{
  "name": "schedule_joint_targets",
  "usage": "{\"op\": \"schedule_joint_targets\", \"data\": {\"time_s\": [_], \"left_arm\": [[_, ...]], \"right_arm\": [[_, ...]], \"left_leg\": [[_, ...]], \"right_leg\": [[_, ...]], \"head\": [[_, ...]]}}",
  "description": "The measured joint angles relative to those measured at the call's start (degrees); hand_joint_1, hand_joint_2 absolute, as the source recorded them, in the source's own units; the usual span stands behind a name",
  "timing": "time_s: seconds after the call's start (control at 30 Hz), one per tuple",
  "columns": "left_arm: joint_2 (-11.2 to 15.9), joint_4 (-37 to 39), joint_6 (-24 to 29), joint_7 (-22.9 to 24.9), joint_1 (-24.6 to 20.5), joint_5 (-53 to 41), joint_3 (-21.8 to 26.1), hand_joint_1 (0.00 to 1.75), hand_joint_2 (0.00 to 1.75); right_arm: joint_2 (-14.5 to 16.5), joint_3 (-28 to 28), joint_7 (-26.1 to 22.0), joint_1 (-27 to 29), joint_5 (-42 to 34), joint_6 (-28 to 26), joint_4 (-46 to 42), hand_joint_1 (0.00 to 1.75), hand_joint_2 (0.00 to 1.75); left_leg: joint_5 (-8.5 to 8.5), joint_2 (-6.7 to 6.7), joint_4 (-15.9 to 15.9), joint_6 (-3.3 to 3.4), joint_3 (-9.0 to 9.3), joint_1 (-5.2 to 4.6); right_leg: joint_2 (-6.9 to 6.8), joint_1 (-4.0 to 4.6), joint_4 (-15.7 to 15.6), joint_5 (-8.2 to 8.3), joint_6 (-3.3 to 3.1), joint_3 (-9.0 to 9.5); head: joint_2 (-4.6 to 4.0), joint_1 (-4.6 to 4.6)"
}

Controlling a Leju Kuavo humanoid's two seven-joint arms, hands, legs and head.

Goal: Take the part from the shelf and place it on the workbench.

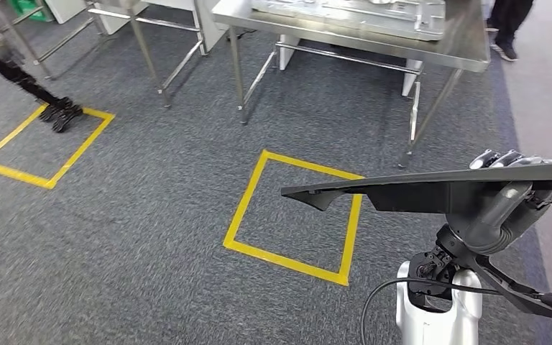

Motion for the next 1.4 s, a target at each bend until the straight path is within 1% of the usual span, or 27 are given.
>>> {"op": "schedule_joint_targets", "data": {"time_s": [0.07, 0.1, 0.17, 0.2, 0.23, 0.3, 0.33, 0.37, 0.4, 0.43, 0.53, 0.6, 0.67, 0.73, 0.8, 0.83, 0.87, 0.9, 0.93, 1.0, 1.07, 1.17, 1.23, 1.27, 1.33, 1.37, 1.4], "left_arm": [[0.03, 0.00, 0.01, 0.01, -0.01, 0.03, 0.00, 0.00, 0.00], [0.05, 0.00, 0.02, 0.04, -0.04, 0.04, 0.00, 0.00, 0.00], [0.02, 0.00, 0.04, 0.11, -0.18, 0.09, 0.01, 0.00, 0.00], [-0.02, 0.00, 0.05, 0.12, -0.25, 0.14, 0.01, 0.00, 0.00], [-0.06, 0.00, 0.08, 0.10, -0.30, 0.23, 0.01, 0.00, 0.00], [-0.11, 0.00, 0.11, 0.04, -0.26, 0.39, 0.01, 0.00, 0.00], [-0.10, 0.00, 0.14, 0.03, -0.15, 0.47, 0.02, 0.00, 0.00], [-0.09, 0.00, 0.15, 0.02, -0.05, 0.51, 0.03, 0.00, 0.00], [-0.07, 0.00, 0.17, 0.02, 0.01, 0.55, 0.03, 0.00, 0.00], [-0.06, 0.00, 0.18, 0.02, -0.01, 0.58, 0.04, 0.00, 0.00], [-0.08, 0.00, 0.18, 0.02, -0.30, 0.63, 0.07, 0.00, 0.00], [-0.08, 0.00, 0.18, 0.03, -0.42, 0.64, 0.07, 0.00, 0.00], [-0.07, 0.00, 0.17, 0.04, -0.49, 0.64, 0.08, 0.00, 0.00], [-0.06, 0.00, 0.18, 0.04, -0.53, 0.64, 0.09, 0.00, 0.00], [-0.04, 0.00, 0.16, 0.11, -0.45, 0.64, 0.09, 0.00, 0.00], [-0.03, 0.00, 0.10, 0.27, -0.38, 0.63, 0.09, 0.00, 0.00], [-0.02, 0.00, -0.01, 0.56, -0.30, 0.60, 0.09, 0.00, 0.00], [-0.01, 0.00, -0.16, 1.00, -0.23, 0.55, 0.09, 0.00, 0.00], [0.01, 0.00, -0.33, 1.52, -0.19, 0.49, 0.09, 0.00, 0.00], [0.08, 0.00, -0.60, 2.53, -0.18, 0.24, 0.09, 0.00, 0.00], [0.14, 0.00, -0.69, 3.18, -0.28, 0.00, 0.09, 0.00, 0.00], [0.22, 0.00, -0.71, 3.61, -0.36, -0.25, 0.09, 0.00, 0.00], [0.30, 0.00, -0.71, 3.76, -0.37, -0.48, 0.08, 0.00, 0.00], [0.32, 0.00, -0.72, 3.79, -0.39, -0.59, 0.08, 0.00, 0.00], [0.35, 0.00, -0.82, 3.80, -0.35, -0.66, 0.07, 0.00, 0.00], [0.36, 0.00, -0.87, 3.80, -0.28, -0.65, 0.07, 0.00, 0.00], [0.37, 0.00, -0.91, 3.80, -0.19, -0.63, 0.08, 0.00, 0.00]], "right_arm": [[0.01, 0.02, 0.01, -0.06, 0.01, 0.02, 0.09, 1.75, 1.75], [0.01, 0.02, 0.02, -0.07, 0.01, 0.02, 0.14, 1.75, 1.75], [0.01, 0.03, 0.01, -0.03, 0.01, 0.01, 0.19, 1.75, 1.75], [0.00, 0.02, 0.00, -0.06, 0.01, -0.01, 0.18, 1.75, 1.75], [0.00, 0.02, -0.01, -0.17, 0.01, -0.08, 0.19, 1.75, 1.75], [0.00, 0.02, 0.02, -0.37, 0.01, -0.23, 0.27, 1.75, 1.75], [0.00, 0.03, 0.04, -0.42, 0.01, -0.33, 0.39, 1.75, 1.75], [-0.01, 0.03, 0.07, -0.39, 0.01, -0.39, 0.49, 1.75, 1.75], [-0.01, 0.03, 0.09, -0.38, 0.00, -0.51, 0.60, 1.75, 1.75], [-0.01, 0.03, 0.12, -0.41, -0.01, -0.67, 0.68, 1.75, 1.75], [0.00, 0.05, 0.19, -0.82, -0.03, -1.02, 0.72, 1.75, 1.75], [0.00, 0.05, 0.21, -1.15, -0.03, -1.08, 0.73, 1.75, 1.75], [0.00, 0.04, 0.21, -1.28, -0.03, -1.06, 0.73, 1.75, 1.75], [0.01, 0.08, 0.22, -1.46, -0.03, -0.99, 0.73, 1.75, 1.75], [0.07, 0.26, 0.25, -1.67, -0.03, -0.99, 0.75, 1.75, 1.75], [0.10, 0.36, 0.28, -1.71, -0.03, -1.04, 0.79, 1.75, 1.75], [0.13, 0.43, 0.32, -1.71, -0.04, -1.14, 0.83, 1.75, 1.75], [0.13, 0.45, 0.39, -1.74, -0.04, -1.24, 0.87, 1.75, 1.75], [0.13, 0.45, 0.45, -1.79, -0.04, -1.41, 0.90, 1.75, 1.75], [0.13, 0.47, 0.58, -1.94, -0.04, -1.79, 0.91, 1.75, 1.75], [0.12, 0.49, 0.66, -2.02, -0.01, -2.13, 0.88, 1.75, 1.75], [0.11, 0.52, 0.70, -1.97, 0.07, -2.28, 0.72, 1.75, 1.75], [0.08, 0.52, 0.68, -1.96, 0.08, -2.28, 0.50, 1.75, 1.75], [0.07, 0.52, 0.67, -1.94, 0.09, -2.27, 0.39, 1.75, 1.75], [0.03, 0.52, 0.57, -1.65, 0.11, -2.17, 0.28, 1.75, 1.75], [0.01, 0.52, 0.46, -1.31, 0.13, -2.06, 0.26, 1.75, 1.75], [-0.01, 0.52, 0.34, -0.94, 0.16, -1.94, 0.26, 1.75, 1.75]], "left_leg": [[1.75, -2.21, -5.15, 0.42, 2.11, 0.08], [1.56, -2.44, -5.59, 0.62, 2.30, 0.02], [1.93, -1.14, -6.04, 1.21, 2.47, 0.03], [2.13, -0.42, -6.33, 1.61, 2.56, 0.14], [2.32, 0.41, -6.63, 1.98, 2.63, 0.24], [2.38, 2.01, -6.85, 2.41, 2.63, 0.16], [2.33, 2.84, -6.83, 2.47, 2.59, 0.08], [2.25, 3.61, -6.81, 2.47, 2.58, 0.05], [2.18, 4.33, -6.79, 2.41, 2.61, 0.04], [2.09, 4.94, -6.75, 2.31, 2.67, 0.04], [1.70, 6.14, -6.64, 1.72, 3.07, -0.14], [1.51, 6.68, -6.69, 1.09, 3.31, -0.36], [1.35, 7.19, -6.85, 0.35, 3.56, -0.38], [-0.09, 5.76, -5.05, -0.29, 3.05, -0.22], [-3.70, 3.35, 1.65, -0.67, 0.06, -0.07], [-5.50, 2.78, 5.96, -0.77, -2.09, -0.07], [-6.52, 2.56, 9.40, -0.85, -3.94, -0.07], [-6.35, 2.52, 10.86, -0.86, -4.93, -0.07], [-5.03, 2.51, 9.96, -0.81, -4.83, -0.07], [-0.47, 2.30, 2.33, -0.46, -1.80, -0.06], [2.06, 1.90, -4.37, 0.13, 1.03, -0.17], [2.12, 1.78, -5.85, 1.21, 1.63, -0.37], [2.21, 1.91, -6.20, 1.98, 1.95, -0.28], [2.20, 1.99, -6.37, 2.30, 2.15, -0.18], [1.87, 2.16, -6.40, 2.65, 2.40, -0.19], [1.66, 2.22, -6.38, 2.69, 2.56, -0.21], [1.39, 2.27, -6.37, 2.66, 2.81, -0.22]], "right_leg": [[1.50, -0.10, 0.28, 0.04, 0.62, -0.40], [2.16, -0.21, 0.31, 0.16, 1.03, -0.65], [3.06, -0.45, 0.29, 0.34, 1.84, -1.06], [2.23, -0.36, 0.84, -0.03, 2.10, -1.39], [0.53, -0.22, 2.57, -1.10, 2.35, -2.28], [-3.64, -0.12, 9.31, -4.61, 2.74, -5.60], [-4.79, -0.23, 13.29, -6.27, 2.96, -7.58], [-5.26, -0.38, 15.94, -7.01, 3.13, -8.91], [-5.51, -0.51, 16.54, -6.68, 3.25, -9.18], [-5.77, -0.62, 14.68, -5.32, 3.30, -8.13], [-8.07, -0.39, 2.71, -0.66, 2.66, -1.51], [-8.77, 0.03, -0.19, -0.32, 1.94, -0.02], [-7.78, 0.04, -0.36, -0.14, 1.29, -0.04], [-6.99, -0.28, -0.83, 0.13, 0.51, 0.23], [-6.36, -0.43, -1.06, 0.23, -0.06, 0.41], [-6.04, -0.38, -1.04, 0.19, -0.22, 0.39], [-5.64, -0.31, -0.99, 0.15, -0.28, 0.41], [-5.23, -0.26, -0.93, 0.10, -0.28, 0.44], [-4.86, -0.24, -0.84, 0.03, -0.23, 0.50], [-4.22, -0.23, -0.53, -0.27, 0.05, 0.64], [-3.79, -0.02, -0.08, -0.63, 0.56, 0.50], [-3.61, 0.04, 0.06, -0.83, 1.55, 0.26], [-4.21, -0.15, 1.44, -1.67, 2.22, -0.20], [-4.61, -0.20, 3.77, -2.86, 2.49, -1.29], [-5.20, -0.25, 11.53, -6.11, 2.88, -5.44], [-5.29, -0.27, 15.17, -7.19, 3.02, -7.62], [-5.35, -0.28, 17.06, -7.17, 3.07, -8.99]], "head": [[0.01, 0.01], [0.01, 0.01], [0.01, 0.01], [0.00, 0.02], [0.00, 0.02], [0.00, 0.03], [0.00, 0.03], [0.00, 0.03], [0.01, 0.03], [0.01, 0.03], [0.00, 0.03], [0.01, 0.02], [0.01, 0.02], [0.00, 0.02], [0.00, 0.02], [0.00, 0.01], [0.00, 0.01], [0.00, 0.01], [0.00, 0.01], [0.00, 0.01], [0.00, 0.01], [0.00, 0.01], [0.00, 0.02], [0.00, 0.02], [0.00, 0.01], [0.00, 0.01], [0.01, 0.01]]}}
